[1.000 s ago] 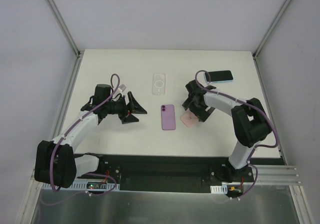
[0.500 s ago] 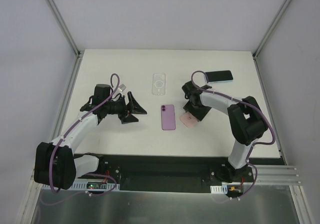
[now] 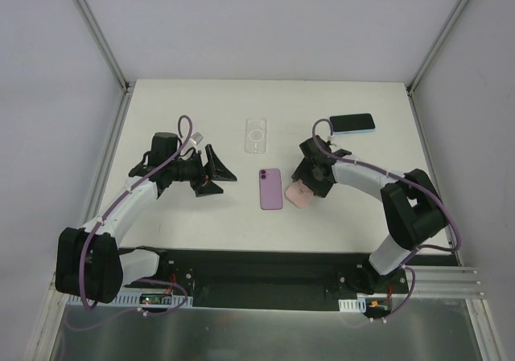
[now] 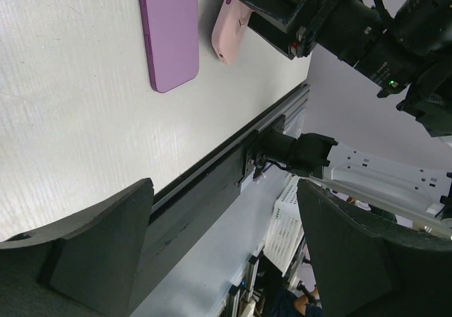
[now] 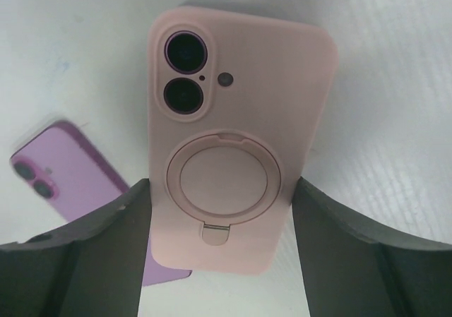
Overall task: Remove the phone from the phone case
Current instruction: Pick up the phone at the center of the board.
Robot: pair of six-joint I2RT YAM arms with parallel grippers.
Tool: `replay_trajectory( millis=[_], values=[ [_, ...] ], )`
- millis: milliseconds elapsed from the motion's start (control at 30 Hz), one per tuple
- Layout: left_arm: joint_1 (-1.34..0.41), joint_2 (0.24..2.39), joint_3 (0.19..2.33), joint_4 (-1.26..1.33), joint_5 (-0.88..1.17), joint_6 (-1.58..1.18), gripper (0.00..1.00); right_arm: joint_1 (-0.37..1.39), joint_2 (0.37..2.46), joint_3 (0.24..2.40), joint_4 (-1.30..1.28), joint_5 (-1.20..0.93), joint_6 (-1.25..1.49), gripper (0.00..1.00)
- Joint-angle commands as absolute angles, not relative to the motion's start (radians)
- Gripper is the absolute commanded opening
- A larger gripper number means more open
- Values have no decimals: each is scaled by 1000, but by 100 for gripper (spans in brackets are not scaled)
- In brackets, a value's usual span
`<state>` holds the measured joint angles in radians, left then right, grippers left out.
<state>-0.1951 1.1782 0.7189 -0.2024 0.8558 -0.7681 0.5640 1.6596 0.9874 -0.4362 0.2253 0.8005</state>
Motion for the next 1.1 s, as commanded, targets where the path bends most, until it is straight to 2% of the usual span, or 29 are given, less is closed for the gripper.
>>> replay_trajectory(
  millis=[0,333,467,767,1067],
  values=[
    [-195,1193,768,-202,887,-755,82,574,1534,948,-250,74,684,21],
    [-222,1322,870,-190,943,-767,83,594,1440,899,-35,-260,514,17],
    [-238,1394,940,-166,930,-808,82,617,1422,911,-41,-301,457,14],
    [-334,1615,1104,-161,911,-825,80,695,1427,963,-94,-305,397,14],
    [-417,1729,1137,-160,870,-808,72,739,1424,992,-137,-282,374,14]
  ],
)
